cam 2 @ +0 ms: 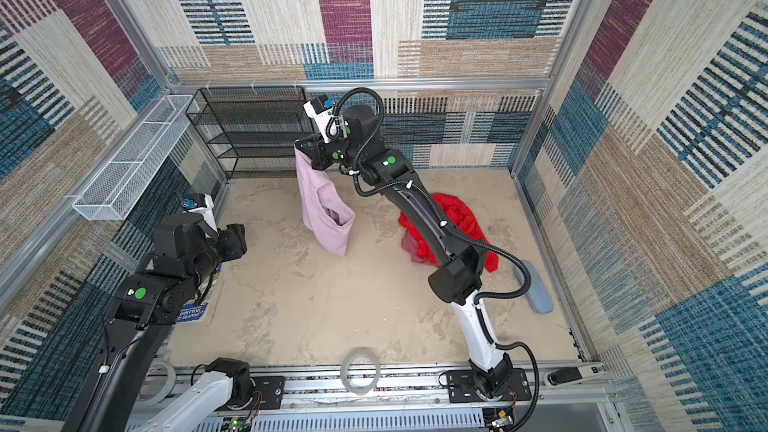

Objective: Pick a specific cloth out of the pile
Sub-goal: 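Carry the lavender shirt with the right gripper toward the left gripper and lower it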

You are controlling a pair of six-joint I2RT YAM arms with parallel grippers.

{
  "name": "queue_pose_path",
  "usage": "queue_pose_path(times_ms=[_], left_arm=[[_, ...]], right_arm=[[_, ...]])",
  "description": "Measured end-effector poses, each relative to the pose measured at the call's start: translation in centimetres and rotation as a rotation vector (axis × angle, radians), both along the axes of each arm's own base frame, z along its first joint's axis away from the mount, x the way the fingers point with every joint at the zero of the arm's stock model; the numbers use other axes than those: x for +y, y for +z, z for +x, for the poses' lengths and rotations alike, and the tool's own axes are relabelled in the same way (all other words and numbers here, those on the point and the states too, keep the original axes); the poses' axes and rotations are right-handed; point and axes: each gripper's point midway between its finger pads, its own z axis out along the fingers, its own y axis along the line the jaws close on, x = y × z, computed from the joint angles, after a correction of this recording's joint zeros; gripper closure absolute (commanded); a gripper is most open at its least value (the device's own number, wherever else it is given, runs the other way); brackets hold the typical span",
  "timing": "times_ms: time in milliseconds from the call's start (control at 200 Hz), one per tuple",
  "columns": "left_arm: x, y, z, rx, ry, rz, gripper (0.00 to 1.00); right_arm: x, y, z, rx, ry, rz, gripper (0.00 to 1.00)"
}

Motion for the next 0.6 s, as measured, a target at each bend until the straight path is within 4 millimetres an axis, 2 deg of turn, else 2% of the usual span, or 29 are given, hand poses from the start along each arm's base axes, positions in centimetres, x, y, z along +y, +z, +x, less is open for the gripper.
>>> queue_pose_path(times_ms=[165,275,601], left_arm=[[0.1,-0.7,-0.5,0.013,0.003,-0.002,0.38],[0.3,-0.7,-0.8,0.014,0.011,0.002,0.38],[0.6,-0.7,-1.4,0.017,0.021,0.009,0.38]], right_arm=[[4.0,-4.4,-0.5,0.053,0.063,-0.022,1.00],[6.2,-6.4,-0.9,0.080,0.094,-0.018,1.00],[10.5,-11.6,-1.5,0.159,0.153,0.008,1.00]])
